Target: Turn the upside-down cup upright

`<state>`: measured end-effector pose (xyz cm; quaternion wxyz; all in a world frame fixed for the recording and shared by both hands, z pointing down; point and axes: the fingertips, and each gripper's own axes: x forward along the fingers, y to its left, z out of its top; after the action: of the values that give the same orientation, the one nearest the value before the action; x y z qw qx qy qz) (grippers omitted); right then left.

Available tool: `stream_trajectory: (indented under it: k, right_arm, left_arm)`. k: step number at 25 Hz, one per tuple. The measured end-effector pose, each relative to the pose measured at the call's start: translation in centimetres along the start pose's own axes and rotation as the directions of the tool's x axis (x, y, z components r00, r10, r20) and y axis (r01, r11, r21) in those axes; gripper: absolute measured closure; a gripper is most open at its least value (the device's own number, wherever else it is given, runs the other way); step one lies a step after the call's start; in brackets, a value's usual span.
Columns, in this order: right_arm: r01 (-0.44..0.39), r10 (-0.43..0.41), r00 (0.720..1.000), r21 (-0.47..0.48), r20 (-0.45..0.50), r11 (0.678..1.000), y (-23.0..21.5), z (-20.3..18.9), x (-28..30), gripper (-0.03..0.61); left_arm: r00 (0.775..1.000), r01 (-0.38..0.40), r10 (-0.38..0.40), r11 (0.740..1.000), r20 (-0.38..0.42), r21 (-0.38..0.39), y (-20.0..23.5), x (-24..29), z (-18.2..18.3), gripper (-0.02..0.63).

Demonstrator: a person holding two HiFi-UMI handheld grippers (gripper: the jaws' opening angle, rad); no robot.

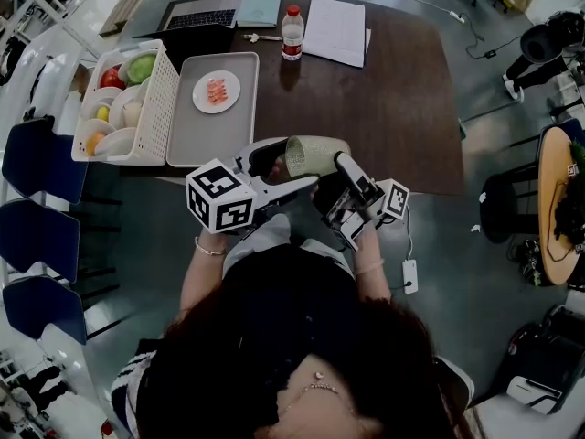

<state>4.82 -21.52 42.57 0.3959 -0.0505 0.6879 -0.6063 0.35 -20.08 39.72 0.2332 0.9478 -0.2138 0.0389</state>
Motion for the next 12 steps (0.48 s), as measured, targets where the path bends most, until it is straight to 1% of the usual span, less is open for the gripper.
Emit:
stream_trajectory:
  k: [8,12]
  right_arm:
    - [0.015,-0.015,1.0,-0.031,-0.006,0.999,-0.22,0.08,-0.04,0.268]
    - [0.021,-0.021,1.0,-0.026,0.012,0.999,-0.53,0.42,-0.32,0.268]
  left_arm:
    - [1.0,-0.015,0.015,1.0,0.018,0.006,0.25,-0.04,0.45,0.239]
    - [0.999,-0.026,0.025,1.0,0.022,0.012,0.56,-0.07,0.56,0.241]
